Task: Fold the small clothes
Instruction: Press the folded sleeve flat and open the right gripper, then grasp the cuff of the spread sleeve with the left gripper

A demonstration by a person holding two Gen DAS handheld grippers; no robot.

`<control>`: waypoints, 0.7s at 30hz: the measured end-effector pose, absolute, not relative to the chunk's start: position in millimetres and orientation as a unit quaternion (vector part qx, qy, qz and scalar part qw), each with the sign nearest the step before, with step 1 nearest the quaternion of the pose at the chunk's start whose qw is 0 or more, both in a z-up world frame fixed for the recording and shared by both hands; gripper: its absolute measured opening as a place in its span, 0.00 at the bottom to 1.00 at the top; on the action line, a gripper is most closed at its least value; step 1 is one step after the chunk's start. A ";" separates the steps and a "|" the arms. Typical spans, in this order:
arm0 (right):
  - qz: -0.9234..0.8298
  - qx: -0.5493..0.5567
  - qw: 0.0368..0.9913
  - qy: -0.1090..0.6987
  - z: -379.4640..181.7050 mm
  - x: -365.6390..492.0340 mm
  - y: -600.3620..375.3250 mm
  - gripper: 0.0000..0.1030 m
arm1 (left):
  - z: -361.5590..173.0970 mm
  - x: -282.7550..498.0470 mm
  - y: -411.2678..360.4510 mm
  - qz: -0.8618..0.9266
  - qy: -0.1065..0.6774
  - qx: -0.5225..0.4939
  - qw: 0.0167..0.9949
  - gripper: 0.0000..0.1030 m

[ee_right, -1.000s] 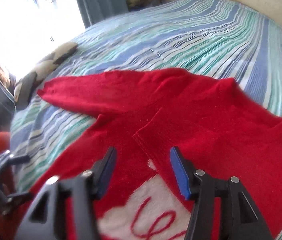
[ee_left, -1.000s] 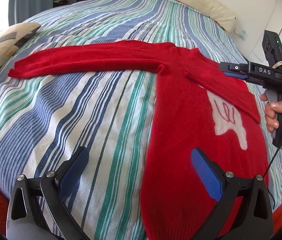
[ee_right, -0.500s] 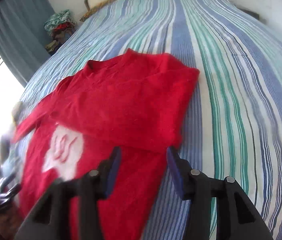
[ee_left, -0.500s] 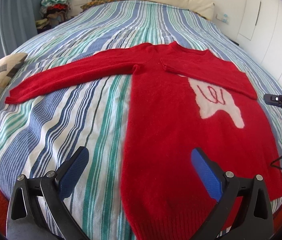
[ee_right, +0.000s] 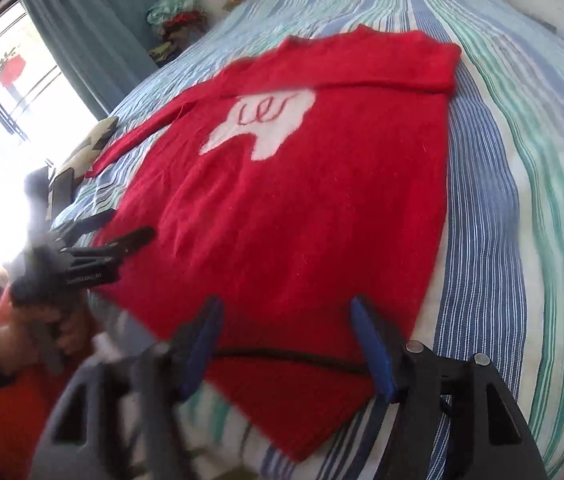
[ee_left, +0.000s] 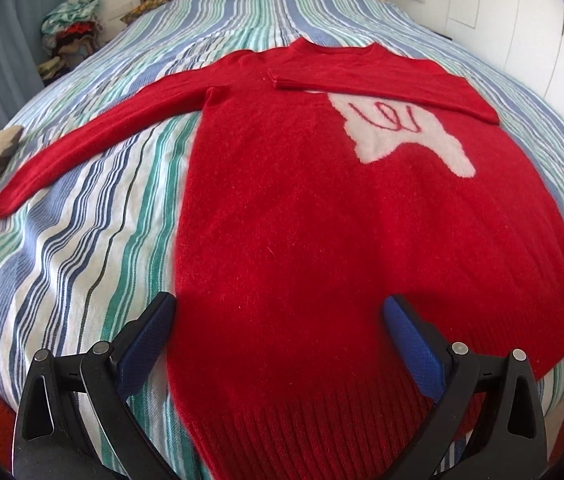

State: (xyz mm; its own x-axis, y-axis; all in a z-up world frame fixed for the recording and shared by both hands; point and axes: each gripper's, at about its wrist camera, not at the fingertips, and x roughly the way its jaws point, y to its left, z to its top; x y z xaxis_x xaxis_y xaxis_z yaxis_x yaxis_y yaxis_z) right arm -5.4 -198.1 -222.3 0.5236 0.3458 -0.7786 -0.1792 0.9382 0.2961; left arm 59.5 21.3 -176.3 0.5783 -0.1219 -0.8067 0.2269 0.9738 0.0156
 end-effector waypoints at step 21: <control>0.121 0.083 0.898 0.414 -204.5 -10.6 -206.7 0.69 | -114.5 122.6 168.9 -0.016 0.424 -0.146 0.894 0.99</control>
State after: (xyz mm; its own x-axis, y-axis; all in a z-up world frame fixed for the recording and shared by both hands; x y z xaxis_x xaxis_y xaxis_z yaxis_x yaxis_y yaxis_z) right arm -10.6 -206.7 -204.5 0.6281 0.2858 -0.7237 -0.1481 0.9570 0.2494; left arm 122.6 168.9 -114.5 0.6406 -0.1530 -0.7525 -0.0944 0.9568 -0.2749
